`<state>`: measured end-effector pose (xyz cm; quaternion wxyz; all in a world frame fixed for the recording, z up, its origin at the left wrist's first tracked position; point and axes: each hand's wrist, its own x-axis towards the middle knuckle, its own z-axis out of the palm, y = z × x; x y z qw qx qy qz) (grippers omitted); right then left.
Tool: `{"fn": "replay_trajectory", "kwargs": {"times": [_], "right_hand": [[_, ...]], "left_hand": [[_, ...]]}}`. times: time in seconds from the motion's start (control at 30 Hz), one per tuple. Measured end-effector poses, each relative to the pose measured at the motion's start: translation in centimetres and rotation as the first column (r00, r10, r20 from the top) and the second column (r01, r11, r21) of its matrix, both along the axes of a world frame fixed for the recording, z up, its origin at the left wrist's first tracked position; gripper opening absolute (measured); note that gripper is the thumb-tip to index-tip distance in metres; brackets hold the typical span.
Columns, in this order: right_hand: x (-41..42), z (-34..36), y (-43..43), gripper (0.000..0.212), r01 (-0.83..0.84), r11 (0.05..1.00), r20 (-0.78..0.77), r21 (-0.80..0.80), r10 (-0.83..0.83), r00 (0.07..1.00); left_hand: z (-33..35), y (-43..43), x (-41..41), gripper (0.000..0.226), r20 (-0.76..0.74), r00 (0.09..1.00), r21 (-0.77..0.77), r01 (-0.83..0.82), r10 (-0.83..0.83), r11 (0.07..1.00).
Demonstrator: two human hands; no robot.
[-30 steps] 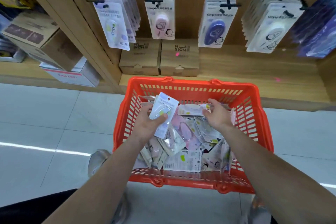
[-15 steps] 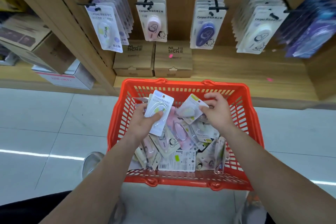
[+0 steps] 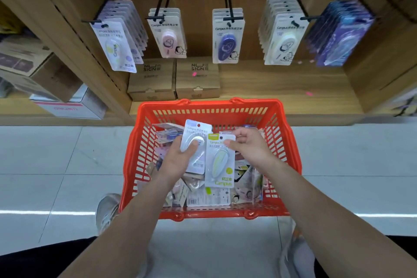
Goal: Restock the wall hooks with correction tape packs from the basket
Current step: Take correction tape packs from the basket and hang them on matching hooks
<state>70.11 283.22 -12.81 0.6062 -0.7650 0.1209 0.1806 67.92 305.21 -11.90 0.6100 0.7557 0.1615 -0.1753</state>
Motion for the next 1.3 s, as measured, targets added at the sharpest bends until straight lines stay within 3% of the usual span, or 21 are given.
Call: {"fn": "replay_trajectory", "kwargs": {"times": [0.13,0.3,0.4,0.5,0.57,0.67,0.8,0.83,0.97,1.07,1.3], "right_hand": [[0.5,-0.4,0.6,0.016,0.041,0.999,0.012,0.006,-0.041,0.999],[1.1,-2.0,2.0,0.028,0.052,0.998,0.024,-0.019,-0.052,0.998],[2.5,-3.0,0.2,0.020,0.191,0.966,0.163,-0.172,-0.163,0.973],[4.1,-3.3,-2.9,0.011,0.306,0.847,0.337,-0.435,-0.162,0.927],[5.1,-3.8,-4.5,0.023,0.198,0.792,0.277,-0.577,-0.038,0.960],[5.1,-4.6,-4.5,0.030,-0.033,0.820,0.063,-0.571,0.083,0.995],[4.9,-5.9,-4.1,0.008,-0.029,0.763,0.108,-0.646,0.129,0.986],[5.1,-5.9,-4.0,0.016,-0.044,0.757,0.078,-0.652,0.125,0.989],[5.9,-6.2,-4.3,0.084,-0.218,0.680,-0.132,-0.700,0.177,0.975],[5.5,-6.9,-4.4,0.104,-0.338,0.612,-0.213,-0.715,0.270,0.939],[3.7,-7.6,-4.2,0.088,-0.370,0.475,-0.174,-0.798,0.406,0.897]], "left_hand": [[-0.5,-0.2,0.5,0.038,-0.057,0.998,-0.048,0.023,-0.026,0.999],[-2.1,-1.0,1.0,0.059,-0.095,0.982,-0.129,0.153,-0.165,0.980],[-3.2,-0.7,1.8,0.051,-0.111,0.990,-0.073,0.085,-0.093,0.994],[-4.3,0.0,2.7,0.058,-0.126,0.991,-0.077,0.044,-0.053,0.996],[-4.9,0.1,3.0,0.057,-0.121,0.992,-0.086,0.026,-0.036,0.996],[-5.6,-0.1,3.2,0.048,-0.106,0.994,-0.086,0.027,-0.036,0.996],[-5.8,-0.6,2.9,0.030,-0.095,0.994,-0.081,0.049,-0.057,0.995],[-5.9,-0.6,2.8,0.028,-0.089,0.994,-0.084,0.053,-0.061,0.995],[-6.1,-0.1,2.7,0.044,-0.103,0.993,-0.095,0.046,-0.055,0.994],[-6.0,0.0,2.7,0.058,-0.116,0.992,-0.088,0.043,-0.053,0.995],[-5.8,0.2,2.1,0.053,-0.159,0.987,-0.080,0.017,-0.029,0.997]]}}
